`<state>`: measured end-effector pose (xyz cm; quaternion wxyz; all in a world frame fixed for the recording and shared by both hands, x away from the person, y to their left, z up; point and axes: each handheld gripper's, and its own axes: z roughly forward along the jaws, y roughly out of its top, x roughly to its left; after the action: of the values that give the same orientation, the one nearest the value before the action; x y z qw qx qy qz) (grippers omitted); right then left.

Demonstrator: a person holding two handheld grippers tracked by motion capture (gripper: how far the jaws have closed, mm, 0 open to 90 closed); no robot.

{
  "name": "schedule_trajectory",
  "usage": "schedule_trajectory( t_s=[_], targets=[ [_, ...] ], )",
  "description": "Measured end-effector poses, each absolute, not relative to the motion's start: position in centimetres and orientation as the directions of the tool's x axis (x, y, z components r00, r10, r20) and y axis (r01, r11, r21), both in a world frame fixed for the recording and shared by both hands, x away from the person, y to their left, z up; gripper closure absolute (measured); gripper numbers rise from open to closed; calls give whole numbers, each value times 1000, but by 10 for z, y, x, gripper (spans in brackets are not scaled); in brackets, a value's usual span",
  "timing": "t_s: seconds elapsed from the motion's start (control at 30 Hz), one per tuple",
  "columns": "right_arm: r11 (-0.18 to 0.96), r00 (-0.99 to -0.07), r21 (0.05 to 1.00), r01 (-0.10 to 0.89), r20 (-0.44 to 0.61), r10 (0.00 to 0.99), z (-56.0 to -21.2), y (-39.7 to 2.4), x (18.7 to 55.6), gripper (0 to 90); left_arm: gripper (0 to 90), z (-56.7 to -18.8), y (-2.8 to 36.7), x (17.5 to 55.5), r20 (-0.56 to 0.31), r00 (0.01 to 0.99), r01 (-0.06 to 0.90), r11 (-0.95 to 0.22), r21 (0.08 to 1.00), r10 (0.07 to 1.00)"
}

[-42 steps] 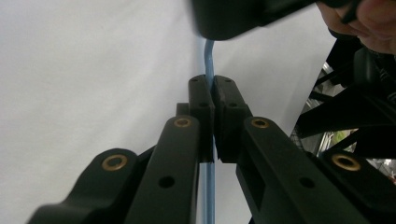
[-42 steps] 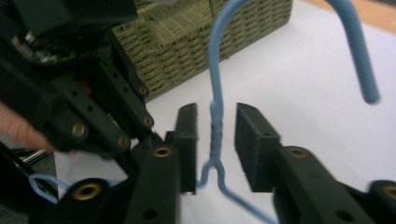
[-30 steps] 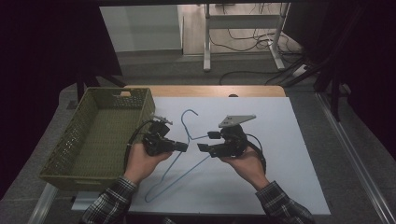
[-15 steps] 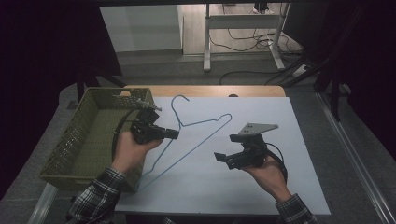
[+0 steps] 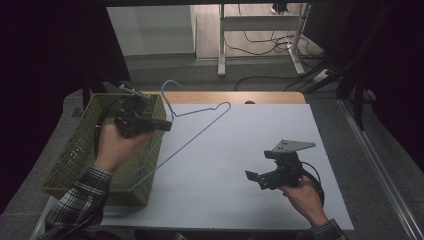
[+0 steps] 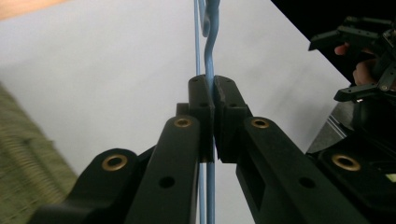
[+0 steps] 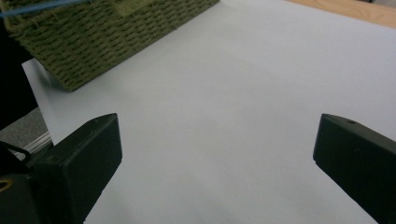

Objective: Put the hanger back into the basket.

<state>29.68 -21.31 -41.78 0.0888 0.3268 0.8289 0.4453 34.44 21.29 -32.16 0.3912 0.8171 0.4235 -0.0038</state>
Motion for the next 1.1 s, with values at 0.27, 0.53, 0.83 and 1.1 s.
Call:
schedule_trajectory(
  t_s=[0.27, 0.53, 0.83, 1.1],
  targets=[
    [366, -746, 792, 489, 162, 646, -427, -227, 296, 8, 875, -309, 247, 345, -304, 639, 677, -328, 659, 706],
    [356, -731, 786, 506, 171, 661, -435, -237, 293, 8, 875, -308, 283, 345, -271, 615, 671, -311, 673, 741],
    [354, -724, 785, 508, 167, 670, -437, -245, 290, 8, 875, -313, 320, 346, -244, 581, 677, -294, 675, 776],
    [351, -714, 783, 514, 165, 680, -439, -251, 287, 8, 875, -319, 349, 342, -223, 539, 686, -270, 676, 812]
  ],
)
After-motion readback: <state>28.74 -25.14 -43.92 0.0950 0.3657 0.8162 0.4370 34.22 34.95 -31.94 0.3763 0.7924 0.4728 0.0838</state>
